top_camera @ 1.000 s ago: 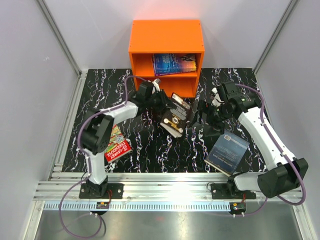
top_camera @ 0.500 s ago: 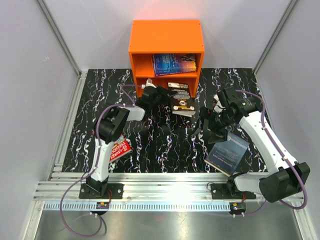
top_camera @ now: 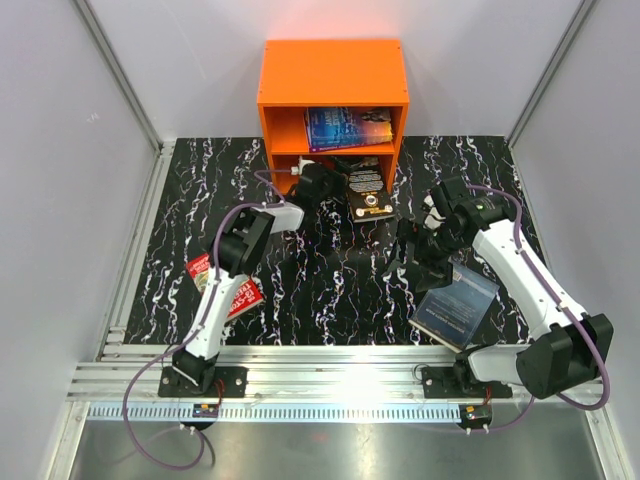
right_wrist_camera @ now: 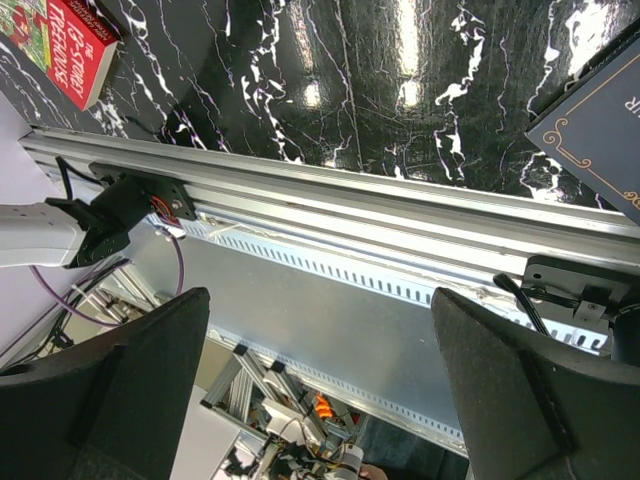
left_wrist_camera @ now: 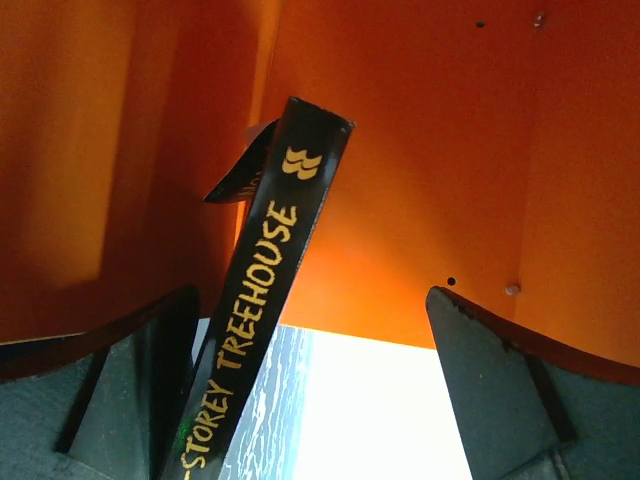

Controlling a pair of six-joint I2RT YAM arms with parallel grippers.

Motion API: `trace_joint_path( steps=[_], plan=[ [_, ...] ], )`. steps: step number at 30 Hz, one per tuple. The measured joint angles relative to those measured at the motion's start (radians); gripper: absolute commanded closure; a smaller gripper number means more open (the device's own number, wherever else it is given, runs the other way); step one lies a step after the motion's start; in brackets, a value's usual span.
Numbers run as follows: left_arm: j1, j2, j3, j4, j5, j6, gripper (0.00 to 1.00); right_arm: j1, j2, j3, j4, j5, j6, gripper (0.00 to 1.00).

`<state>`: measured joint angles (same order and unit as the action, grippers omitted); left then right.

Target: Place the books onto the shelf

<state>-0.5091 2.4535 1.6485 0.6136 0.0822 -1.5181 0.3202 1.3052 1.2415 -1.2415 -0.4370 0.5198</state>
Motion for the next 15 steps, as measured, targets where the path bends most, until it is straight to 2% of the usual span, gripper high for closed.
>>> trace_joint_path(
  steps=[4, 7, 10, 13, 15],
  plan=[
    [0.006, -0.028, -0.007, -0.102, 0.039, 0.036, 0.01, 0.0, 0.0, -0.006, 0.014, -0.004, 0.0, 0.0],
    [0.01, -0.109, -0.007, -0.397, 0.02, 0.115, 0.01, 0.0, 0.002, -0.014, 0.026, -0.019, 0.0, 0.0],
    [0.01, -0.232, 0.002, -0.734, -0.085, 0.189, 0.01, 0.0, 0.002, -0.027, 0.047, -0.032, 0.0, 0.0],
    [0.007, -0.28, 0.113, -1.119, -0.169, 0.229, 0.01, 0.0, 0.004, -0.045, 0.066, -0.052, 0.001, 0.0],
    [0.002, -0.278, 0.187, -1.293, -0.256, 0.299, 0.01, 0.0, 0.007, -0.055, 0.079, -0.065, 0.002, 0.0]
  ],
)
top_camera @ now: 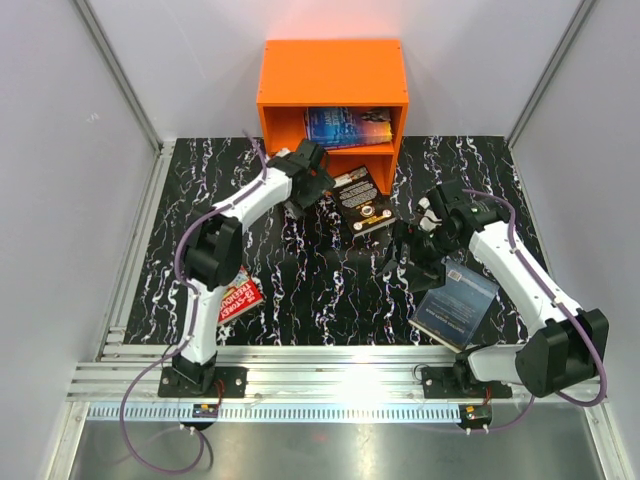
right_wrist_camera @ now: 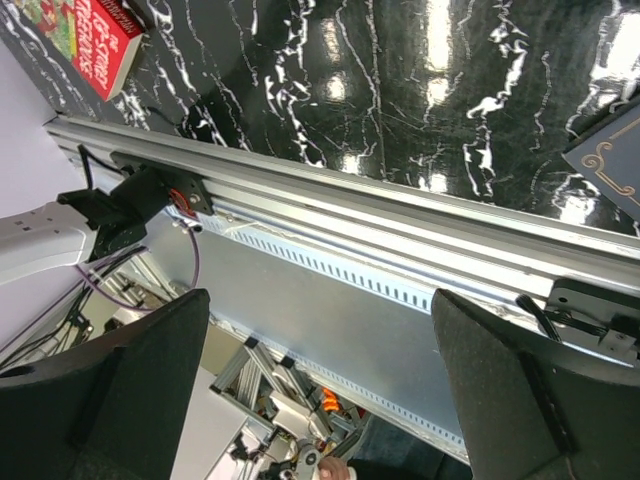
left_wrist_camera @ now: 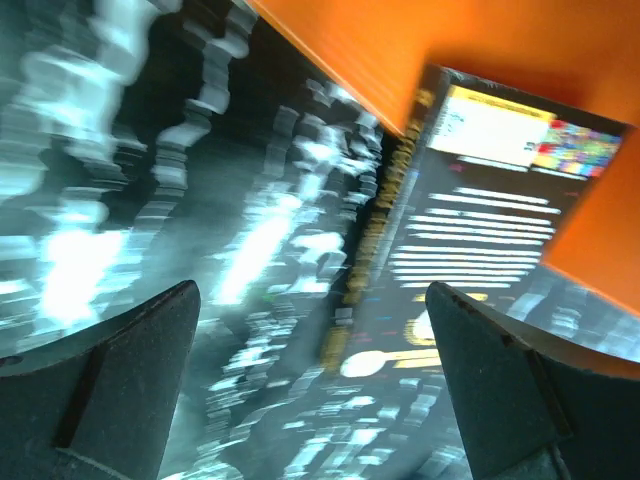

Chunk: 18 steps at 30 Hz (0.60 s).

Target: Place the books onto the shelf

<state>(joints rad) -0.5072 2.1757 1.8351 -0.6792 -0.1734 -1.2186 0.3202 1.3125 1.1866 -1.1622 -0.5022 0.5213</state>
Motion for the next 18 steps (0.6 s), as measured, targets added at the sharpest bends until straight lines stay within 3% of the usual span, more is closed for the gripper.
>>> trace_joint_path(
  steps=[4, 8, 9, 10, 13, 18],
  plan=[
    [-0.003, -0.058, 0.04, -0.101, -0.087, 0.12, 0.01, 0.0, 0.009, -0.01, 0.031, -0.024, 0.003, 0.0],
    [-0.052, -0.225, -0.151, -0.042, -0.083, 0.164, 0.02, 0.0, 0.013, -0.019, 0.053, -0.036, 0.003, 0.0],
    [-0.08, -0.266, -0.213, -0.006, -0.073, 0.165, 0.06, 0.0, 0.014, -0.021, 0.055, -0.038, 0.003, 0.0],
    [-0.106, -0.288, -0.253, 0.019, -0.06, 0.166, 0.32, 0.0, 0.014, -0.021, 0.056, -0.038, 0.003, 0.0],
    [-0.21, -0.288, -0.305, 0.114, 0.01, 0.194, 0.92, 0.0, 0.014, -0.021, 0.059, -0.038, 0.001, 0.11],
    [-0.33, -0.108, -0.126, 0.137, 0.085, 0.265, 1.0, 0.0, 0.011, -0.021, 0.053, -0.031, -0.002, 0.12]
  ],
)
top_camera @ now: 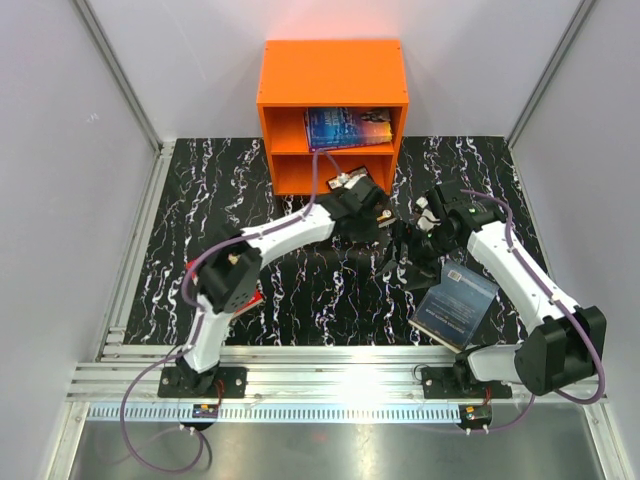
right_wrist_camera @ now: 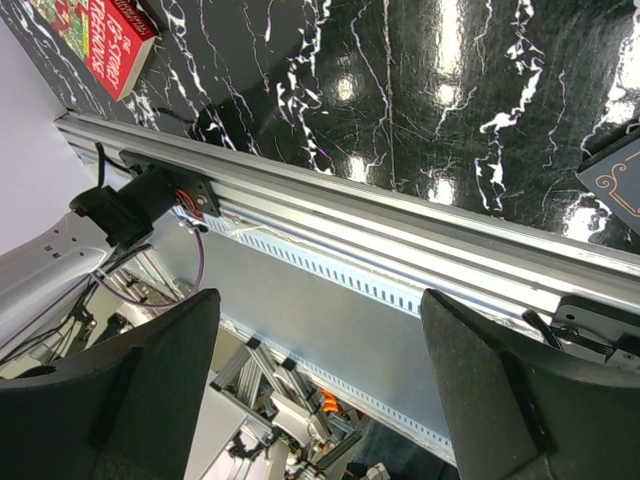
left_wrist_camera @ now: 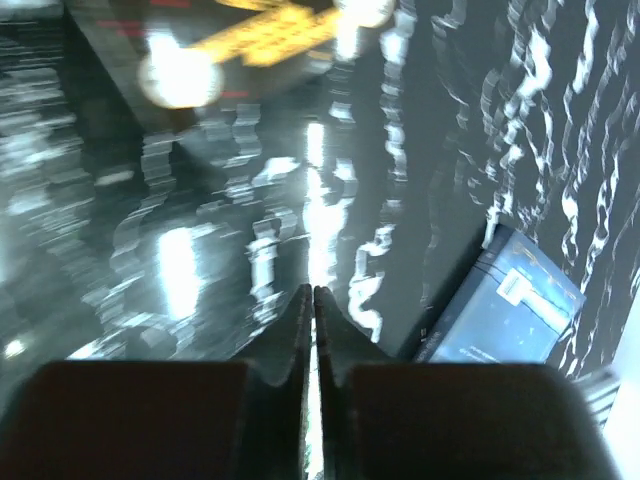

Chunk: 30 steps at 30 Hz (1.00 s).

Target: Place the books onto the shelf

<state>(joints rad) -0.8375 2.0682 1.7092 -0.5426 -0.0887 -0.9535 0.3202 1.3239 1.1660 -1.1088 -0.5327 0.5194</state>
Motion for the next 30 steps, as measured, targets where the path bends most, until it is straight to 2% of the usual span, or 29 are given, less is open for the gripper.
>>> trace_joint_path(
  steps=[4, 12, 20, 30],
  plan=[
    [-0.009, 0.141, 0.119, -0.011, 0.034, 0.041, 1.0, 0.0, -0.008, 0.001, -0.022, 0.021, -0.004, 0.12],
    [0.014, 0.298, 0.237, -0.08, 0.05, 0.074, 1.0, 0.0, -0.021, 0.01, -0.058, 0.056, -0.015, 0.12],
    [0.047, 0.315, 0.274, -0.129, 0.018, 0.086, 1.0, 0.0, -0.021, 0.019, -0.075, 0.078, -0.02, 0.12],
    [0.17, 0.37, 0.378, -0.174, -0.006, 0.114, 1.0, 0.0, -0.009, 0.019, -0.079, 0.078, -0.026, 0.13]
  ],
)
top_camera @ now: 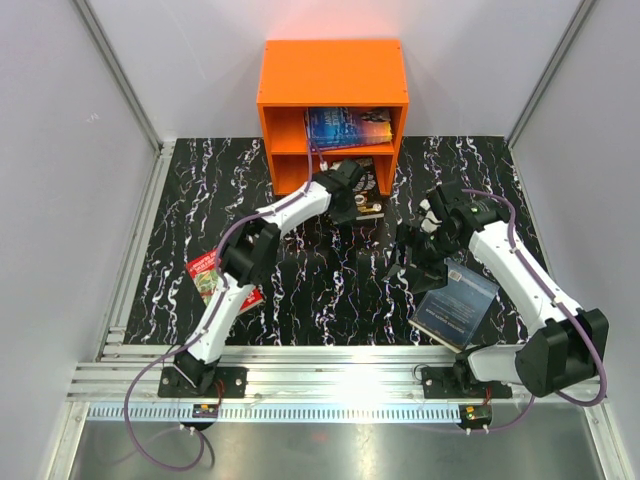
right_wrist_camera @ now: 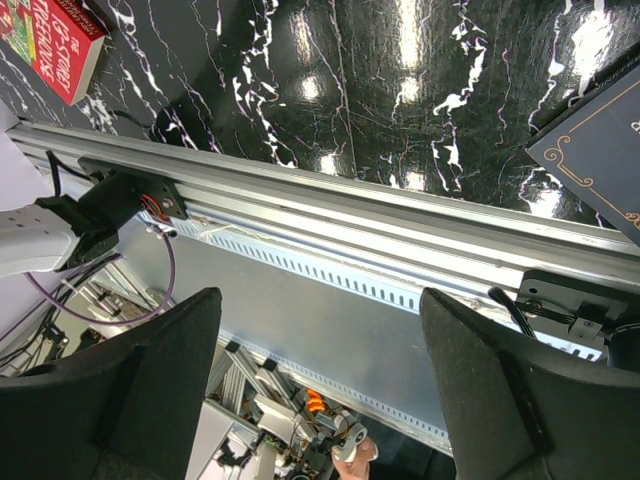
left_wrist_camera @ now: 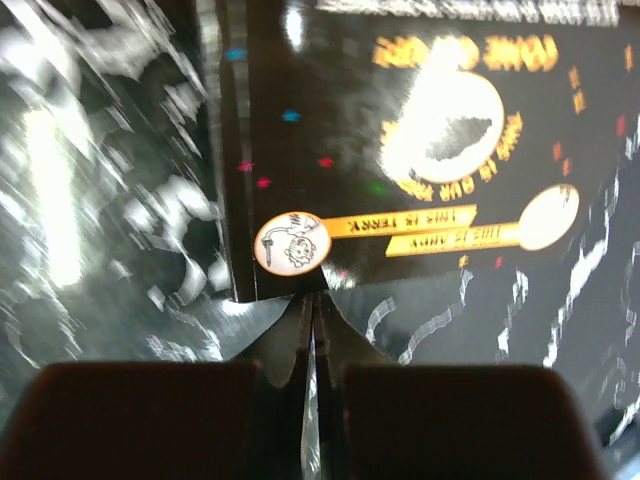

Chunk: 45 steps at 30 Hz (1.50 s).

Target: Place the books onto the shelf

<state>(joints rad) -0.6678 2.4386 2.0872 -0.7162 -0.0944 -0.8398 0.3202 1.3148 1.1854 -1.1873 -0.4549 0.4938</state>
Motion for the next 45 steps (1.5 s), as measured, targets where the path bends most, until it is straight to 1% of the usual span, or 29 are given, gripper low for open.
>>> trace_joint_path(
  steps=[5, 12, 25, 29, 35, 36, 37, 38, 39, 40, 41, 42, 43, 44, 45],
  plan=[
    [0.03, 0.04, 0.074, -0.033, -0.006, 0.001, 1.0, 0.0, 0.015, 0.0, 0.001, -0.002, 0.0, 0.13],
    [0.03, 0.098, 0.19, -0.082, -0.004, -0.034, 1.0, 0.0, 0.021, 0.0, 0.002, -0.003, 0.0, 0.14],
    [0.028, 0.102, 0.193, -0.05, -0.05, -0.051, 1.0, 0.0, 0.033, -0.002, 0.016, -0.011, 0.0, 0.15],
    [0.024, 0.092, 0.14, 0.034, -0.092, -0.062, 1.0, 0.0, 0.04, -0.011, 0.024, -0.019, 0.002, 0.16],
    [0.026, -0.011, -0.036, 0.162, -0.154, -0.069, 1.0, 0.0, 0.042, -0.034, 0.038, -0.035, 0.005, 0.16],
    [0.026, -0.035, -0.074, 0.178, -0.172, -0.069, 0.97, 0.0, 0.042, -0.039, 0.041, -0.036, 0.005, 0.16],
    [0.024, -0.056, -0.104, 0.193, -0.192, -0.068, 0.88, 0.0, 0.042, -0.044, 0.043, -0.036, 0.005, 0.16],
    [0.021, -0.08, -0.137, 0.201, -0.196, -0.066, 0.82, 0.0, 0.042, -0.051, 0.045, -0.036, 0.005, 0.16],
    [0.019, -0.098, -0.168, 0.211, -0.214, -0.063, 0.67, 0.0, 0.042, -0.056, 0.045, -0.037, 0.005, 0.16],
    [0.018, -0.11, -0.185, 0.226, -0.228, -0.058, 0.48, 0.0, 0.042, -0.063, 0.047, -0.037, 0.007, 0.16],
    [0.016, -0.12, -0.193, 0.246, -0.241, -0.053, 0.25, 0.0, 0.042, -0.069, 0.048, -0.037, 0.008, 0.16],
    [0.014, -0.127, -0.192, 0.264, -0.252, -0.053, 0.18, 0.0, 0.042, -0.076, 0.05, -0.038, 0.008, 0.16],
    [0.014, -0.134, -0.189, 0.277, -0.258, -0.06, 0.13, 0.0, 0.042, -0.081, 0.051, -0.039, 0.009, 0.16],
    [0.012, -0.143, -0.185, 0.283, -0.261, -0.063, 0.01, 0.0, 0.042, -0.086, 0.051, -0.04, 0.009, 0.16],
    [0.009, -0.153, -0.182, 0.29, -0.263, -0.061, 0.01, 0.0, 0.042, -0.09, 0.051, -0.042, 0.009, 0.16]
  ],
)
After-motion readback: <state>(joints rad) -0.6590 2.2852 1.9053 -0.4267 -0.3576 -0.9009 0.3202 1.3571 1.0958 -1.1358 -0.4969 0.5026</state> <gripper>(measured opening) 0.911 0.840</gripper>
